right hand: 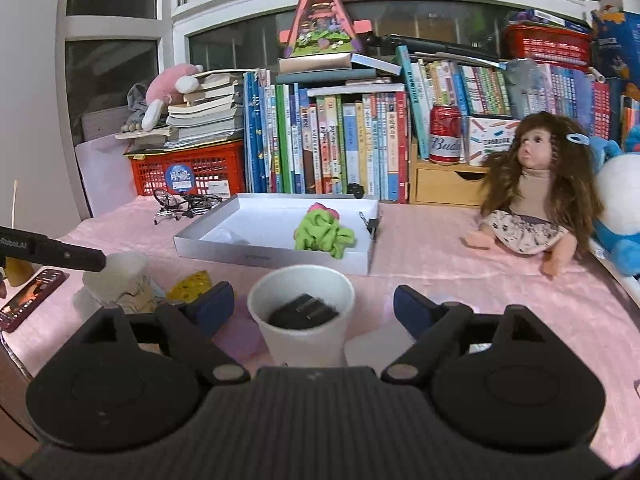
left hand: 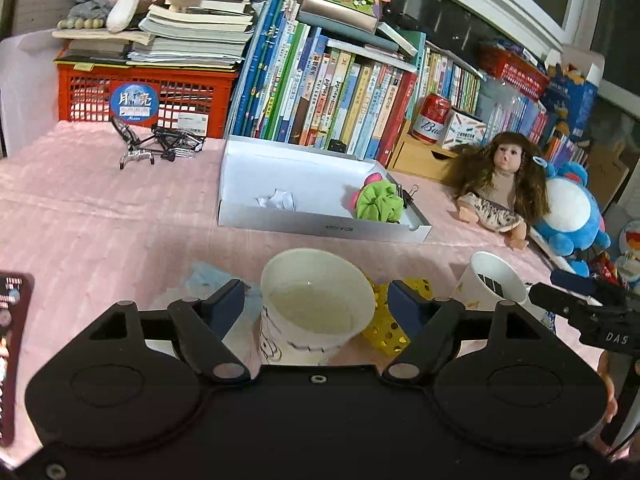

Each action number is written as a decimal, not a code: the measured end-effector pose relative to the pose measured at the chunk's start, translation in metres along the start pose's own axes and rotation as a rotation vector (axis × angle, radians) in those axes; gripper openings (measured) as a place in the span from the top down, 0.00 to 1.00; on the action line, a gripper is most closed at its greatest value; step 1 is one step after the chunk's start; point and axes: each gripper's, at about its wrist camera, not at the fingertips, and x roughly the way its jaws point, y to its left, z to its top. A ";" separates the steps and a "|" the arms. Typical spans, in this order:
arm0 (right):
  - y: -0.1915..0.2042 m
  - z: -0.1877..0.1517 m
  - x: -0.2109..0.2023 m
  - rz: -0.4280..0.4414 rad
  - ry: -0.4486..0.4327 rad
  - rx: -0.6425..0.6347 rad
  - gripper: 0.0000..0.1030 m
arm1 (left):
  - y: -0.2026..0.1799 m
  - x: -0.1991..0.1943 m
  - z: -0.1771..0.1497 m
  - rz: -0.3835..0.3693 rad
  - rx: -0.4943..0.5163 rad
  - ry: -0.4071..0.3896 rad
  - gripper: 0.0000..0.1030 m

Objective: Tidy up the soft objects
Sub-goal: 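Withdraw both open grippers from the tray back toward the table objects, then grasp white foam block with right gripper while left gripper grasps white cotton fluff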

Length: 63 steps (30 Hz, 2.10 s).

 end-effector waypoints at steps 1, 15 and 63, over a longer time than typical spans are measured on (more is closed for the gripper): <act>-0.001 -0.002 0.000 -0.004 -0.004 0.001 0.10 | 0.001 -0.001 -0.004 0.003 -0.004 -0.009 0.25; -0.014 -0.048 -0.010 -0.077 -0.069 0.085 0.06 | 0.028 -0.012 -0.055 0.146 0.010 -0.105 0.15; -0.006 -0.070 0.011 -0.202 -0.071 -0.035 0.29 | 0.053 0.036 -0.072 0.294 -0.030 -0.123 0.18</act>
